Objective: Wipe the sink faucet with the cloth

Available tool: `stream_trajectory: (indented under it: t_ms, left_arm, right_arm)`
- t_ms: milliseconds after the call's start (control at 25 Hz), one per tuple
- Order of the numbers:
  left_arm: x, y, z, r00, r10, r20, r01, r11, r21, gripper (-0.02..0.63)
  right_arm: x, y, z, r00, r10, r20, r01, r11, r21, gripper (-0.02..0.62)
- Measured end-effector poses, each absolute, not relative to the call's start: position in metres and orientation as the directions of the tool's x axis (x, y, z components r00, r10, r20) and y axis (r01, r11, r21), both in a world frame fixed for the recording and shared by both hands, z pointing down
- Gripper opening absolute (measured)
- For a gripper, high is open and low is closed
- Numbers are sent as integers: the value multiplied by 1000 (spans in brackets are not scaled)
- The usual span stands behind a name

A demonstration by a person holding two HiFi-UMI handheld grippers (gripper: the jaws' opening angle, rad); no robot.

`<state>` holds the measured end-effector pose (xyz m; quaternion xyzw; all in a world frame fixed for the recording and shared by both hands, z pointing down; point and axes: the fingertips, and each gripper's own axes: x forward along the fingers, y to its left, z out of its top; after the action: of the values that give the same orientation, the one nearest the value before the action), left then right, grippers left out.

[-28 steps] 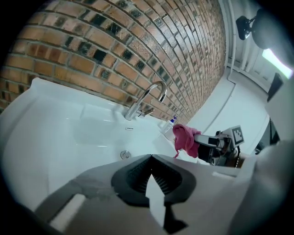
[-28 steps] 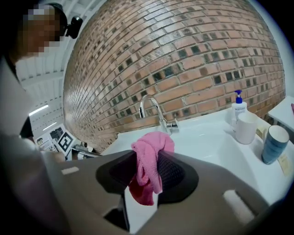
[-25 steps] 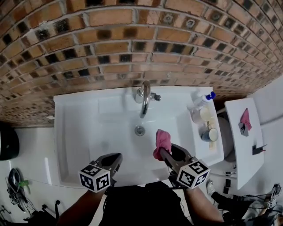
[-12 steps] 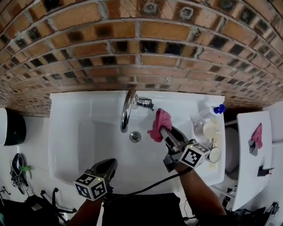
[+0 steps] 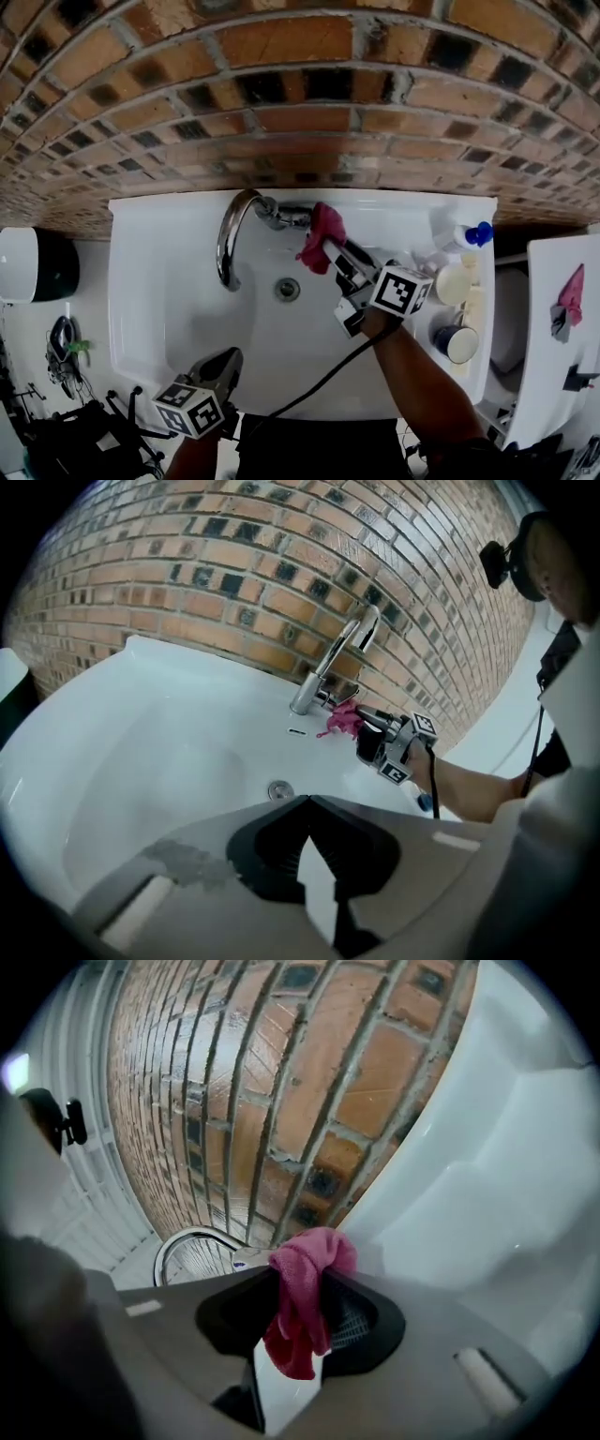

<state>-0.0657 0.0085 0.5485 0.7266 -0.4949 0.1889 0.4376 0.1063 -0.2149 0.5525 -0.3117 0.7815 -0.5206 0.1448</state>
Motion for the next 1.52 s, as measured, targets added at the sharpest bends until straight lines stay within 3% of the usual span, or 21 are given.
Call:
stream_trajectory:
  t_ms: [200,400,600,1000,1520]
  left_arm:
    - [-50,12,547,438,-549,712,-885,-125,448,6]
    - [-46,21,546,430,-543,721,-892,-133,432,6]
    - [-46,30,544,427,-535,729,-892,-120,435,6]
    - [-47,25,532,453,-568,688,-878,-150,454,6]
    - [-82,5,521,607,-480,634,-794,-332,509,6]
  right_arm:
    - [99,-223,560,-785,-615,71,-258,221,-941,141]
    - [92,-237,547,-813,-582,10,-251,335,-908,141]
    - [96,-230,549,-808,-585,69,-290,294,-911,141]
    - [95,-215,508,-830,-558,-25,-245,404,-881,141]
    - [80,-180,450,-831,-554,46,-422,574,-701,140]
